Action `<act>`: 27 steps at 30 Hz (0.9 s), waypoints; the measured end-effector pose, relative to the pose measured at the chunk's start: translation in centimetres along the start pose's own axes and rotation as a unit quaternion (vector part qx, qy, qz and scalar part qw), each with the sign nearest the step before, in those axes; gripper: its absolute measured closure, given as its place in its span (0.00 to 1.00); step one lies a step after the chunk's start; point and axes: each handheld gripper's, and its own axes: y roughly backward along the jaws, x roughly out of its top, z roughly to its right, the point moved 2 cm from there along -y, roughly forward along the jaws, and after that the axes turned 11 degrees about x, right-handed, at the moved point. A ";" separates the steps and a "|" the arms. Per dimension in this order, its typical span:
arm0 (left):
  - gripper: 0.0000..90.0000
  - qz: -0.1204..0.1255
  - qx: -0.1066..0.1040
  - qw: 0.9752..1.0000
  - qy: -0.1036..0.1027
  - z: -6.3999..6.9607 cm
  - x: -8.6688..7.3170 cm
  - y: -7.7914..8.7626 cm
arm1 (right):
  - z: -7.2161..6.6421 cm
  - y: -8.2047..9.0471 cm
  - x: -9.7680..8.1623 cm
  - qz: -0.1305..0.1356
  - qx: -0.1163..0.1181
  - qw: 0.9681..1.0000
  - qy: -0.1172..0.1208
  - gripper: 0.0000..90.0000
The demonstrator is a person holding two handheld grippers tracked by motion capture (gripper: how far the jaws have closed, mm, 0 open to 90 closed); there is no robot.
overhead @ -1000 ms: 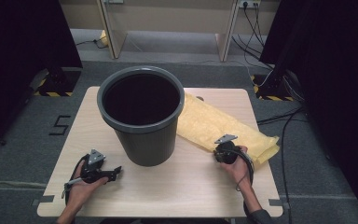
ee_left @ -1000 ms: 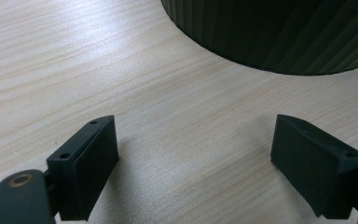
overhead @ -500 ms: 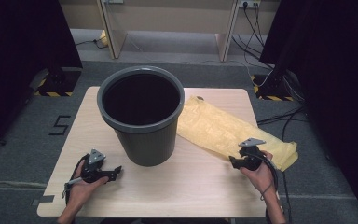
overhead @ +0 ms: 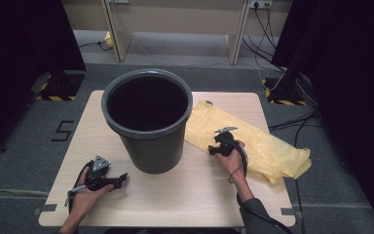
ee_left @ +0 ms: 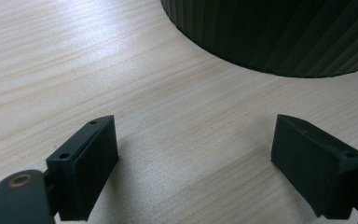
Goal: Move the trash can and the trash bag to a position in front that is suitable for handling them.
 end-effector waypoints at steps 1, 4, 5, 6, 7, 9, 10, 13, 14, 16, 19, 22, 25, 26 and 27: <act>0.15 0.000 -0.001 1.000 -0.001 0.0 0.0 0.0 | 0.0 0.0 0.0 0.001 0.004 1.000 0.009 0.55; 0.15 0.000 -0.004 1.000 -0.004 0.0 0.0 0.0 | -0.4 0.5 -0.8 0.003 0.026 0.999 0.037 0.58; 0.15 0.001 -0.004 1.000 -0.004 0.0 0.0 0.0 | -0.6 1.0 -1.5 -0.001 0.037 0.998 0.049 0.59; 0.15 0.001 -0.004 1.000 -0.005 0.0 0.0 0.0 | -0.7 1.4 -1.9 -0.006 0.043 0.998 0.055 0.59; 0.15 0.001 -0.004 1.000 -0.005 0.0 0.0 0.0 | -0.7 2.0 -2.5 -0.012 0.049 0.997 0.063 0.60; 0.15 0.001 -0.003 1.000 -0.004 0.0 0.0 0.0 | -0.5 3.2 -3.7 -0.024 0.065 0.994 0.080 0.61; 0.15 0.001 -0.003 1.000 -0.004 0.0 0.0 0.0 | -0.4 3.8 -4.3 -0.029 0.074 0.993 0.091 0.61; 0.15 0.000 -0.002 1.000 -0.004 0.0 0.0 0.0 | 0.1 5.7 -6.3 -0.040 0.093 0.988 0.114 0.62; 0.15 0.000 -0.002 1.000 -0.004 0.0 0.0 0.0 | 0.2 6.2 -6.8 -0.042 0.097 0.987 0.118 0.62; 0.15 0.000 -0.002 1.000 -0.004 0.0 0.0 0.0 | 0.3 7.4 -8.1 -0.048 0.107 0.984 0.130 0.62; 0.15 0.000 -0.002 1.000 -0.004 0.0 0.0 0.0 | 0.3 8.7 -9.7 -0.057 0.125 0.979 0.150 0.62; 0.15 0.000 -0.002 1.000 -0.003 0.0 0.0 0.0 | 0.3 9.6 -10.6 -0.064 0.136 0.976 0.156 0.59; 0.16 0.001 -0.002 1.000 -0.001 0.0 0.0 0.1 | 0.6 10.4 -11.2 -0.045 0.106 0.986 0.123 0.43; 0.18 0.000 -0.001 1.000 0.003 0.1 0.0 0.2 | 0.8 10.9 -11.3 -0.033 0.106 0.988 0.105 0.43; 0.19 -0.001 -0.001 1.000 0.004 0.2 0.1 0.3 | 1.2 11.3 -11.2 -0.018 0.096 0.991 0.094 0.41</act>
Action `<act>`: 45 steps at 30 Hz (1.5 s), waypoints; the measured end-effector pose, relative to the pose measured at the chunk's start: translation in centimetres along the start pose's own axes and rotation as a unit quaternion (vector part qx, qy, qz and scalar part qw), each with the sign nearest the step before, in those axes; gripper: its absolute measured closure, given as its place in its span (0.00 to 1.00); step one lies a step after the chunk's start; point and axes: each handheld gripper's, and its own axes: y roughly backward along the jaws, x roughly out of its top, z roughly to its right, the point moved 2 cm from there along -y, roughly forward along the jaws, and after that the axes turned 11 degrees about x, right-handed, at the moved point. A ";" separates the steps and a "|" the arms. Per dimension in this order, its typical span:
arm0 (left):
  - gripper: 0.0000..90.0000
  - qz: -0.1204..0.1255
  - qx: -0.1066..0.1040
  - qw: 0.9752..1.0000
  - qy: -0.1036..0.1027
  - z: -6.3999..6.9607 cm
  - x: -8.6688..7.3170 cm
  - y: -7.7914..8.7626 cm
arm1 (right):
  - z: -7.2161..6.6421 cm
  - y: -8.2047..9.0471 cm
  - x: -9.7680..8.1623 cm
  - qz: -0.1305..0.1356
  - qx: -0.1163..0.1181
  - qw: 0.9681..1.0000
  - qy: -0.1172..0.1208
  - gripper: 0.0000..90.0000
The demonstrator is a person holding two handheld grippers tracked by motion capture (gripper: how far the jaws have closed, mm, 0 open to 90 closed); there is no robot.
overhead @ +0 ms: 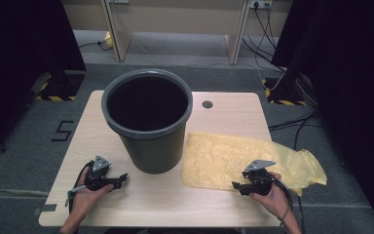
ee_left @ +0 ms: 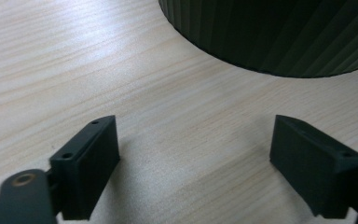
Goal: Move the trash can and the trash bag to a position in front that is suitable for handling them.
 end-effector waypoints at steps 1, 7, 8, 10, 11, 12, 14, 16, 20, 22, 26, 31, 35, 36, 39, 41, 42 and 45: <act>0.19 0.002 0.000 1.000 -0.002 0.2 0.1 0.2 | 0.3 0.6 0.0 0.011 -0.022 1.000 -0.018 0.40; 0.22 0.035 -0.039 0.998 -0.023 3.7 1.5 2.0 | 2.4 1.9 -0.9 0.035 -0.096 0.990 -0.101 0.39; 0.23 0.036 -0.048 0.998 -0.030 4.3 1.7 2.2 | 2.6 1.7 -1.1 0.034 -0.096 0.989 -0.110 0.39; 0.24 0.036 -0.063 0.996 -0.045 5.7 1.9 2.3 | 2.8 1.3 -1.4 0.024 -0.096 0.988 -0.114 0.39; 0.24 0.035 -0.073 0.995 -0.052 6.3 2.0 2.3 | 2.9 1.1 -1.5 0.017 -0.098 0.988 -0.116 0.39; 0.25 0.034 -0.082 0.994 -0.057 7.0 2.0 2.4 | 2.9 0.9 -1.7 0.010 -0.099 0.988 -0.115 0.39; 0.25 0.031 -0.102 0.992 -0.069 8.2 2.1 2.5 | 2.7 0.7 -1.9 0.003 -0.100 0.989 -0.107 0.38; 0.25 0.029 -0.115 0.989 -0.088 9.4 2.1 2.6 | 2.2 0.9 -2.1 -0.013 -0.096 0.990 -0.101 0.38; 0.25 0.030 -0.126 0.987 -0.097 10.3 2.2 2.5 | 0.5 1.7 -3.3 -0.028 -0.074 0.994 -0.078 0.39; 0.25 0.030 -0.124 0.987 -0.095 10.4 2.2 2.4 | 0.0 2.2 -4.0 -0.032 -0.063 0.995 -0.066 0.39; 0.25 0.036 -0.131 0.986 -0.099 11.3 2.8 2.3 | -0.6 2.8 -4.9 -0.036 -0.042 0.998 -0.036 0.38; 0.25 0.034 -0.131 0.981 -0.141 13.1 3.0 1.4 | -0.7 3.5 -4.9 -0.001 -0.045 0.998 -0.041 0.38; 0.24 0.058 -0.183 0.971 -0.140 14.8 3.8 1.1 | 0.8 5.7 -4.8 0.047 -0.101 0.987 -0.113 0.37; 0.24 0.059 -0.192 0.969 -0.143 15.3 4.0 1.0 | 1.1 5.9 -5.0 0.044 -0.113 0.985 -0.122 0.36; 0.25 0.063 -0.195 0.966 -0.159 16.7 4.6 0.3 | 1.8 5.6 -5.8 0.031 -0.130 0.978 -0.162 0.36; 0.26 0.063 -0.202 0.963 -0.168 17.6 4.8 -0.2 | 2.1 4.9 -6.3 0.008 -0.129 0.977 -0.169 0.35; 0.27 0.059 -0.203 0.962 -0.173 18.0 4.8 -0.5 | 2.2 4.6 -6.4 0.008 -0.132 0.978 -0.164 0.35; 0.27 0.053 -0.204 0.960 -0.187 19.0 5.2 -1.4 | 2.4 4.2 -5.9 0.001 -0.133 0.980 -0.151 0.36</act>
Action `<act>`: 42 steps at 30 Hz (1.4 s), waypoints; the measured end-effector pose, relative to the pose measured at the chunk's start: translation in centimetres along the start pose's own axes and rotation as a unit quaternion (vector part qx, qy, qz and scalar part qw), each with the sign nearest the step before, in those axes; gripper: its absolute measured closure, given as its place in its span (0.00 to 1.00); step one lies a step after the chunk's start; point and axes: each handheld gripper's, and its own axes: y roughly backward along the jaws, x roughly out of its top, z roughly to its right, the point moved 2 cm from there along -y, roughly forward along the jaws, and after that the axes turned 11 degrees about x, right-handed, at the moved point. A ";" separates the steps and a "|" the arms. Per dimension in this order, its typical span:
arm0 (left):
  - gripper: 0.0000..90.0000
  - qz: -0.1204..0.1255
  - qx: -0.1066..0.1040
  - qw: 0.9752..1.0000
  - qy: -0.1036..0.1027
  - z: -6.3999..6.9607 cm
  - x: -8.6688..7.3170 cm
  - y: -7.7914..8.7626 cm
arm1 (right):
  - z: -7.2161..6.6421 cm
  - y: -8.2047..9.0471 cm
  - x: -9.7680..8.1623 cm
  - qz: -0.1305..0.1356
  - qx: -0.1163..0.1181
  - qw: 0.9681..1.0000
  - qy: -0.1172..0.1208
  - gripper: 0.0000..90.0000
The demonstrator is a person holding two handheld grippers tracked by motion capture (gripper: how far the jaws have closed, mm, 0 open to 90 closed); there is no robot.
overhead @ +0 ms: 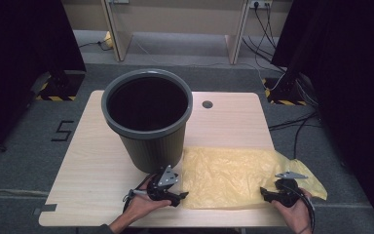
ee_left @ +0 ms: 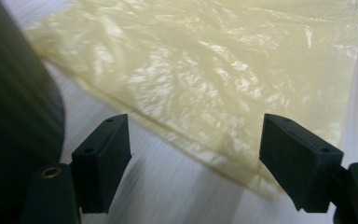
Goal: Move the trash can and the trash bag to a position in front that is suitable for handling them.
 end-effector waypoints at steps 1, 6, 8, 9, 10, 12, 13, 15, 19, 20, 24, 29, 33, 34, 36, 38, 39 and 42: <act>0.27 -0.002 -0.002 1.000 -0.003 0.1 0.2 -0.6 | 0.0 -0.2 0.2 0.001 0.004 1.000 0.005 0.35; 0.31 -0.009 -0.011 1.000 -0.004 0.9 0.5 -1.6 | 0.5 -1.1 1.7 -0.014 0.023 0.999 0.035 0.33; 0.33 -0.010 -0.011 1.000 -0.004 1.1 0.5 -1.5 | 0.9 -1.6 2.6 -0.016 0.022 0.999 0.033 0.34; 0.33 -0.010 -0.009 1.000 -0.002 1.2 0.5 -1.5 | 1.1 -1.8 3.0 -0.018 0.022 0.999 0.031 0.34; 0.33 -0.011 -0.008 1.000 -0.002 1.3 0.5 -1.4 | 1.3 -2.2 3.5 -0.018 0.020 0.999 0.029 0.34; 0.33 -0.011 -0.010 1.000 -0.002 1.8 0.5 -1.3 | 1.8 -3.1 4.9 -0.019 0.017 0.999 0.026 0.34; 0.33 -0.013 -0.011 1.000 -0.005 2.1 0.5 -1.2 | 1.9 -3.5 5.4 -0.019 0.015 0.999 0.025 0.34; 0.33 -0.013 -0.015 1.000 -0.008 2.5 0.6 -1.2 | 1.9 -4.7 7.2 -0.022 0.015 0.999 0.025 0.34; 0.34 -0.016 -0.022 1.000 -0.016 3.4 0.8 -1.1 | 1.2 -7.0 10.4 -0.030 0.010 0.999 0.036 0.35; 0.34 -0.018 -0.022 0.999 -0.016 3.5 0.8 -1.1 | 0.7 -7.7 11.3 -0.035 0.007 0.999 0.040 0.36; 0.33 -0.020 -0.033 0.999 -0.026 4.6 1.4 -1.5 | -0.3 -9.5 13.6 -0.038 0.001 0.998 0.053 0.37; 0.33 -0.020 -0.050 0.998 -0.042 6.5 2.5 -2.4 | -1.3 -11.3 15.6 -0.025 0.002 0.997 0.067 0.38; 0.32 -0.011 -0.050 0.997 -0.054 6.7 2.7 -2.4 | -2.7 -10.7 16.6 0.006 0.033 0.996 0.077 0.39; 0.31 -0.001 -0.049 0.998 -0.046 6.3 2.8 -2.2 | -2.9 -9.8 16.7 0.016 0.036 0.996 0.075 0.39; 0.31 0.015 -0.053 0.998 -0.018 5.3 3.0 -1.6 | -2.9 -7.8 16.5 0.024 0.022 0.997 0.067 0.38; 0.29 0.026 -0.047 0.999 -0.003 4.0 3.4 -0.9 | -2.6 -5.9 15.7 0.021 0.007 0.998 0.054 0.37; 0.28 0.029 -0.037 0.999 -0.003 3.3 3.5 -0.5 | -2.4 -5.1 15.1 0.021 -0.001 0.999 0.045 0.37; 0.29 0.031 -0.005 0.999 0.009 1.3 3.4 0.0 | -1.5 -3.5 12.8 0.013 -0.026 0.999 0.040 0.36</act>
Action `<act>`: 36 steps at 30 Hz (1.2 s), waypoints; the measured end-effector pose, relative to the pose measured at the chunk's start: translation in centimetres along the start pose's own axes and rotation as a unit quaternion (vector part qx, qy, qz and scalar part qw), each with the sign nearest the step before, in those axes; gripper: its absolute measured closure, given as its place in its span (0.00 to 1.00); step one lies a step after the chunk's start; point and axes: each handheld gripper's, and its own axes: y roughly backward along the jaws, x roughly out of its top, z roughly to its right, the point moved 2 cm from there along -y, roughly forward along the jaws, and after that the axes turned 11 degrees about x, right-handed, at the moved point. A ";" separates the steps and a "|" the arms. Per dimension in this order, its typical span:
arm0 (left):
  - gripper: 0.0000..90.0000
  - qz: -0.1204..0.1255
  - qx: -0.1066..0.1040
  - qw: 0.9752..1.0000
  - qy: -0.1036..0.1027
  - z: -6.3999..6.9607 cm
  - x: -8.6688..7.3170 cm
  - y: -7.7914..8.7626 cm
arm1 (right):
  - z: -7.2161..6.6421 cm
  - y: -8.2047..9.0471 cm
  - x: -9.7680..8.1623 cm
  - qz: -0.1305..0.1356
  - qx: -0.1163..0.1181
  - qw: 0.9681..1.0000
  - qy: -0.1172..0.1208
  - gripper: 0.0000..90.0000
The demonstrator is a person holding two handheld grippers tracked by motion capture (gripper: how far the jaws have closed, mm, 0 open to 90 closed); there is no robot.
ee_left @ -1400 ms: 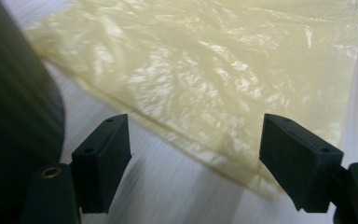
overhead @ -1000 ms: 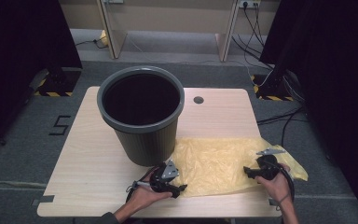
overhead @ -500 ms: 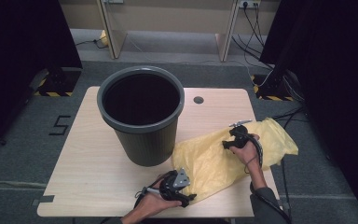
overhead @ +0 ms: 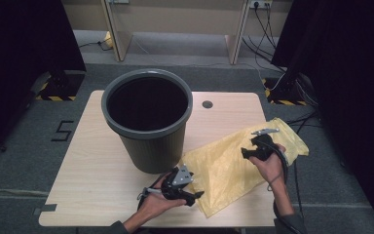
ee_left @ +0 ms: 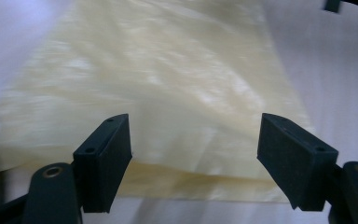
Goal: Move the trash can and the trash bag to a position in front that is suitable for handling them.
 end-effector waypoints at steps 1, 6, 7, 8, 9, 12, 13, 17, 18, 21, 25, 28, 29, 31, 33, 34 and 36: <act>0.29 0.000 0.000 1.000 0.000 0.0 0.0 0.0 | 0.0 0.0 0.0 0.000 0.000 1.000 0.000 0.36; 0.33 -0.020 0.039 0.999 -0.002 -1.5 -0.7 -1.5 | 1.3 1.1 -5.1 -0.006 0.012 0.999 -0.037 0.36; 0.34 -0.024 0.041 0.999 -0.006 -1.4 -0.7 -1.9 | 1.4 0.9 -5.8 -0.011 0.017 0.999 -0.046 0.37; 0.34 -0.029 0.043 0.999 -0.010 -1.3 -0.6 -2.2 | 1.6 0.7 -6.4 -0.019 0.019 0.998 -0.049 0.37; 0.34 -0.033 0.040 0.999 -0.014 -1.1 -0.6 -2.6 | 1.7 0.3 -7.0 -0.025 0.021 0.998 -0.050 0.37; 0.34 -0.044 0.038 0.998 -0.023 -0.8 -0.7 -3.1 | 1.9 0.0 -7.7 -0.021 0.024 0.999 -0.041 0.37; 0.36 -0.051 0.030 0.998 -0.026 -0.5 -1.0 -3.4 | 1.8 0.0 -7.7 -0.021 0.028 0.999 -0.037 0.37; 0.40 -0.043 0.006 0.999 -0.005 0.4 -1.4 -3.2 | 2.1 -0.1 -7.7 -0.015 0.028 0.999 -0.035 0.36; 0.40 -0.043 0.004 0.999 -0.008 0.7 -1.4 -3.1 | 2.2 -0.2 -7.5 -0.012 0.026 0.999 -0.037 0.36; 0.43 -0.037 -0.007 0.999 -0.018 1.3 -1.5 -2.9 | 2.5 -0.8 -6.8 -0.011 0.024 0.999 -0.039 0.36; 0.45 -0.032 -0.022 0.999 -0.028 2.7 -1.5 -2.7 | 1.8 -3.2 -3.8 -0.010 0.033 0.999 -0.027 0.36; 0.45 -0.034 -0.034 0.998 -0.037 3.7 -1.4 -2.6 | 0.6 -5.0 -1.7 -0.014 0.044 0.999 -0.011 0.36; 0.45 -0.036 -0.039 0.998 -0.042 4.0 -1.3 -2.6 | 0.2 -5.5 -1.1 -0.018 0.048 0.999 -0.005 0.36; 0.45 -0.037 -0.048 0.997 -0.048 4.7 -1.2 -2.5 | -0.7 -6.3 -0.1 -0.023 0.057 0.998 0.004 0.36; 0.45 -0.038 -0.054 0.996 -0.052 5.1 -1.2 -2.4 | -1.5 -6.9 0.6 -0.028 0.068 0.997 0.021 0.36; 0.45 -0.038 -0.054 0.996 -0.052 5.1 -1.2 -2.4 | -1.9 -7.2 0.9 -0.030 0.073 0.997 0.026 0.36; 0.45 -0.040 -0.060 0.996 -0.058 5.4 -1.2 -2.3 | -2.7 -7.7 1.5 -0.032 0.083 0.995 0.040 0.36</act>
